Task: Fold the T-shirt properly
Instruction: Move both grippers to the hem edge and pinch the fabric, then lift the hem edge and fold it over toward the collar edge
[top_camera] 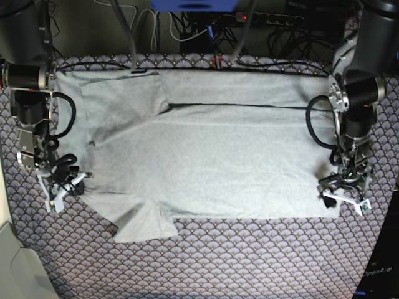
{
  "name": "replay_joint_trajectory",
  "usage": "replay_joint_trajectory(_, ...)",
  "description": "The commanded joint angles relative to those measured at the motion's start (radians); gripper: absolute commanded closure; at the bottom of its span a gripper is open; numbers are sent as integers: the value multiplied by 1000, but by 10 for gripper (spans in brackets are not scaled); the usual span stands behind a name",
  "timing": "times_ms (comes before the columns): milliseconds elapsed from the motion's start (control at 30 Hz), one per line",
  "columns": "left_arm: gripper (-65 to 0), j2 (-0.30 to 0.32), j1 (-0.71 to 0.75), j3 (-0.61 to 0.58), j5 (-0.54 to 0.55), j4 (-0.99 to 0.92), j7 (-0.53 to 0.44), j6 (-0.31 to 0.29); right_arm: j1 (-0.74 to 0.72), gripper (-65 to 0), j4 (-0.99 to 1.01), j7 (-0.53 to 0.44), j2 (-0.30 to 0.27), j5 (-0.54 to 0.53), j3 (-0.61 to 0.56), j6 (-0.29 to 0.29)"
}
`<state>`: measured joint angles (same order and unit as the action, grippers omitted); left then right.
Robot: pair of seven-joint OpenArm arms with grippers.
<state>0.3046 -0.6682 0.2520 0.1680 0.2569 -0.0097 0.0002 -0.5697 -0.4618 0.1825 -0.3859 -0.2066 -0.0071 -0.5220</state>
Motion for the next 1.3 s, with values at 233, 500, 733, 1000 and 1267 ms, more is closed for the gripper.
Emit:
replay_joint_trajectory(233,-551,8,15,-84,3,14,-29,-1,-9,0,-1,47,-9,23,0,-3)
replay_joint_trajectory(500,-536,9,43,-84,3,14,-59,-1,-9,0,-1,47,-9,23,0,-3)
replay_joint_trajectory(733,-220,9,44,-85,3,14,-69,-2,-9,0,-1,47,-9,23,0,-3)
replay_joint_trajectory(1000,-13,9,41,-82,3,25,-71,4,-9,0,-1,47,-9,23,2,-7)
replay_joint_trajectory(1267,-5,15,112,-81,5,239,30,4,66,0,-197,127,-17,17,8,-10)
